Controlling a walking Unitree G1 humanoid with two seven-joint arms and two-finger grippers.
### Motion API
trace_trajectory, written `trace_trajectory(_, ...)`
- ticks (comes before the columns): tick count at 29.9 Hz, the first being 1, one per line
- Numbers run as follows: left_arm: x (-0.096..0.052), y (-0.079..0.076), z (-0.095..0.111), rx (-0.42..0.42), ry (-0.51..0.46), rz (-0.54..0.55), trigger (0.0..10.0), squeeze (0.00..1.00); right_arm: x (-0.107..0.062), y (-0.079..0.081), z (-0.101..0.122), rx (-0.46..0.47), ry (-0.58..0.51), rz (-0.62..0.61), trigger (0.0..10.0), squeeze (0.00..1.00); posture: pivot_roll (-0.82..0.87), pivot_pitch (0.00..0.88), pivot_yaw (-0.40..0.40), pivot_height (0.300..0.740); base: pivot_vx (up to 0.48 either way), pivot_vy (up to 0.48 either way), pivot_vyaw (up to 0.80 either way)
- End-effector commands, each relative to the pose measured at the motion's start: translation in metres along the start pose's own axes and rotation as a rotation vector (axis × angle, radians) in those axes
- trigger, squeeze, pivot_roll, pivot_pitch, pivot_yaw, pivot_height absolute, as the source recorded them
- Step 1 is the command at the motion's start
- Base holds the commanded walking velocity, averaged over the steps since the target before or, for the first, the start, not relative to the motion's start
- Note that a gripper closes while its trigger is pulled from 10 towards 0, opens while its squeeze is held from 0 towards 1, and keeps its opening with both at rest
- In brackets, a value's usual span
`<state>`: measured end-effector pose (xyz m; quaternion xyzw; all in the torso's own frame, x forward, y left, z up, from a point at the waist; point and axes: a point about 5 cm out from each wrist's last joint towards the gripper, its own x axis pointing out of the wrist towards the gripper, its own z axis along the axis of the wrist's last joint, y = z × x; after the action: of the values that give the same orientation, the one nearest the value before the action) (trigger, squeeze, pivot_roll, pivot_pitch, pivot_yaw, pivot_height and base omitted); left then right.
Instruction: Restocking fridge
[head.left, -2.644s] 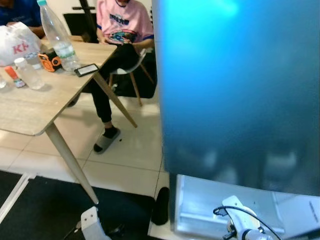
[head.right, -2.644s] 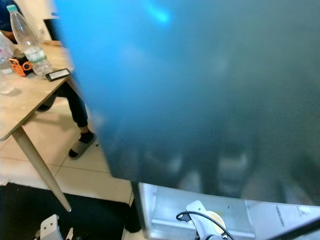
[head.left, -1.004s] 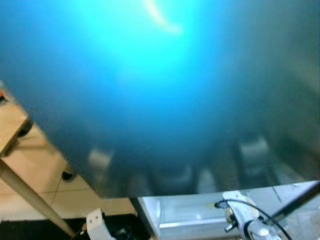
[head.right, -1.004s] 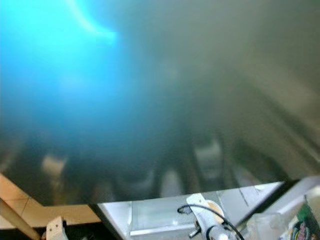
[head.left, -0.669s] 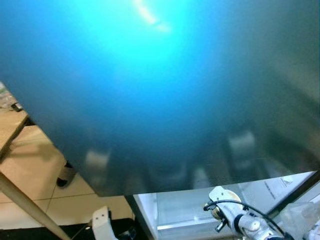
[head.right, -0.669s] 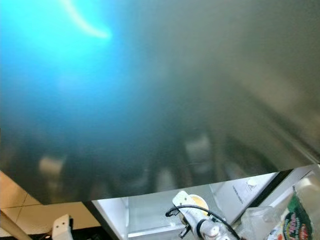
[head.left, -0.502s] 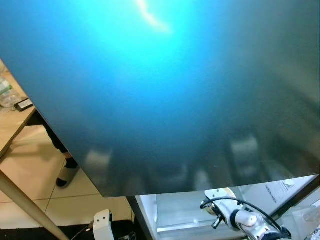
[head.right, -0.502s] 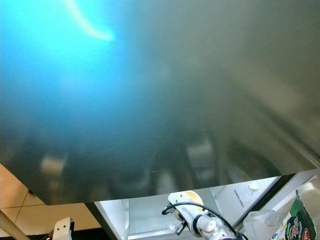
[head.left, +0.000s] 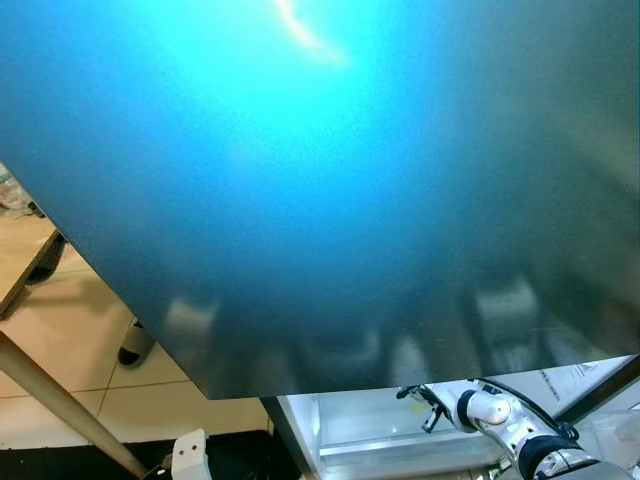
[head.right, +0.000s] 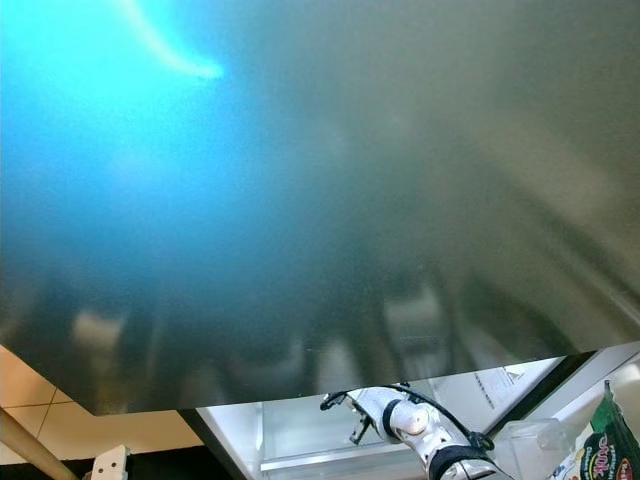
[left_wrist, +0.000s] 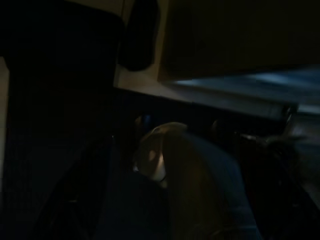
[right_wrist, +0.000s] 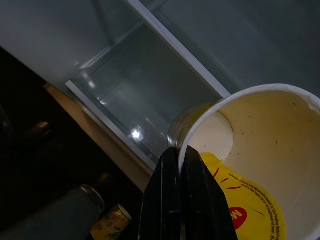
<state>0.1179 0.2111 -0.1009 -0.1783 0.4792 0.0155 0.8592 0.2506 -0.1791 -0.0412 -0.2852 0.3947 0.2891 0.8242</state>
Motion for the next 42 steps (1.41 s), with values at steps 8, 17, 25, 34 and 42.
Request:
trace_trajectory(8, -0.014, 0.021, -0.012, 0.444, 0.142, -0.024, 10.0, 0.00, -0.001, -0.012, 0.008, 0.033, -0.016, -0.077, 10.0, 0.00, 0.02, 0.029, 0.066, 0.740, 0.000, 0.000, 0.00)
trace_trajectory(17, -0.002, -0.005, 0.016, 0.977, 0.147, -0.225, 10.0, 0.00, 0.001, -0.008, 0.007, 0.010, 0.003, -0.072, 10.0, 0.00, 0.02, 0.033, 0.068, 0.735, 0.000, 0.000, 0.00)
trace_trajectory(25, 0.002, -0.028, 0.053, 1.189, 0.022, -0.358, 10.0, 0.00, 0.001, -0.002, 0.002, -0.005, 0.023, -0.047, 10.0, 0.00, 0.02, 0.034, 0.069, 0.705, 0.000, 0.000, 0.00)
trace_trajectory(34, 0.001, -0.067, 0.071, 1.317, -0.081, -0.627, 10.0, 0.00, 0.001, -0.004, 0.005, -0.024, 0.024, -0.041, 10.0, 0.00, 0.03, 0.026, 0.061, 0.665, 0.000, 0.000, 0.00)
trace_trajectory(42, -0.003, -0.082, 0.055, 1.425, 0.005, -0.818, 10.0, 0.00, 0.001, -0.006, 0.009, -0.026, 0.004, -0.040, 10.0, 0.00, 0.02, 0.024, 0.064, 0.651, 0.000, 0.000, 0.00)
